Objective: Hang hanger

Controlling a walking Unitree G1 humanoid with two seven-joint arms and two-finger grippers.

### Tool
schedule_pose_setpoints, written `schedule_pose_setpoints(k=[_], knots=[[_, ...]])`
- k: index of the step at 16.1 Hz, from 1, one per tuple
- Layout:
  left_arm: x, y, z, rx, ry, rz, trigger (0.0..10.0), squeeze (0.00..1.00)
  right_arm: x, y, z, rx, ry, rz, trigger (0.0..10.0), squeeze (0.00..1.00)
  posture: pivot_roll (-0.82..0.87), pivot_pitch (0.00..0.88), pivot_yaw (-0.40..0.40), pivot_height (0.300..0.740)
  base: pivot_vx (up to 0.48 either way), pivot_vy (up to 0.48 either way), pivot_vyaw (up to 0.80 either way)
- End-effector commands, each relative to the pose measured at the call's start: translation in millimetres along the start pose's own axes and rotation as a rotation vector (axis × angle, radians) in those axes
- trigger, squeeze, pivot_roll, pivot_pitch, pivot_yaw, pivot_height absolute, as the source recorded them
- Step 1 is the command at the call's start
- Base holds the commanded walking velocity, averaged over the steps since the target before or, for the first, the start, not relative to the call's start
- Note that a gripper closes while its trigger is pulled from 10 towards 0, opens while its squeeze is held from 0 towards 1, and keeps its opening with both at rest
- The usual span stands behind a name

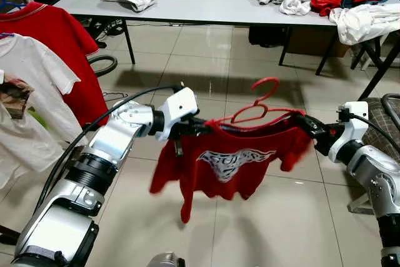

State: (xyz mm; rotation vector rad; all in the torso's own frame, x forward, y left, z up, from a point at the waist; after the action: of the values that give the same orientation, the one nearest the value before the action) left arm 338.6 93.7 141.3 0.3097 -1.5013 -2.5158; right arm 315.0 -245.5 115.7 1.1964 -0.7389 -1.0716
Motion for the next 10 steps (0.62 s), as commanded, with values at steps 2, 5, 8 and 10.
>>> schedule_pose_setpoints(k=[2,5,8,10], knots=[[5.5,-11.1,-3.3,-0.076,-0.029,-0.028,0.0,0.0,-4.6,27.3,-5.3,0.06,0.013,0.057,0.0,0.0,-0.01,0.0,0.061,0.74,0.0,0.0,0.0],[1.4,-13.5,-4.2,-0.074,0.012,-0.013,0.0,0.0,-9.0,34.1,-3.8,0.074,0.028,0.077,0.0,0.0,-0.01,0.0,0.059,0.74,0.0,0.0,0.0],[-8.4,-11.0,-2.8,-0.049,0.077,0.019,0.0,0.0,-15.3,26.9,-1.7,0.052,0.049,0.08,0.0,0.0,-0.01,0.0,0.058,0.74,0.0,0.0,0.0],[-19.2,-5.0,4.9,-0.008,0.123,0.026,0.0,0.0,-18.7,15.3,3.4,0.015,0.042,0.089,0.0,0.0,-0.01,0.0,0.063,0.74,0.0,0.0,0.0]])
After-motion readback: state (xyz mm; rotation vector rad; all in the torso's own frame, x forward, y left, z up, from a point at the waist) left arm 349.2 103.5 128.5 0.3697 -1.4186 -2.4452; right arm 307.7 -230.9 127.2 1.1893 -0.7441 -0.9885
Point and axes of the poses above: a point about 5 cm out from each wrist's last joint towards the gripper, its own z axis pointing back from the gripper into the wrist, its own y axis along the axis of the wrist's last joint, x = y × z, the point moved 2 cm from there along -z, pointing out of the wrist towards the gripper, and after that the axes turned 9 degrees about z, right-handed, at the moved point
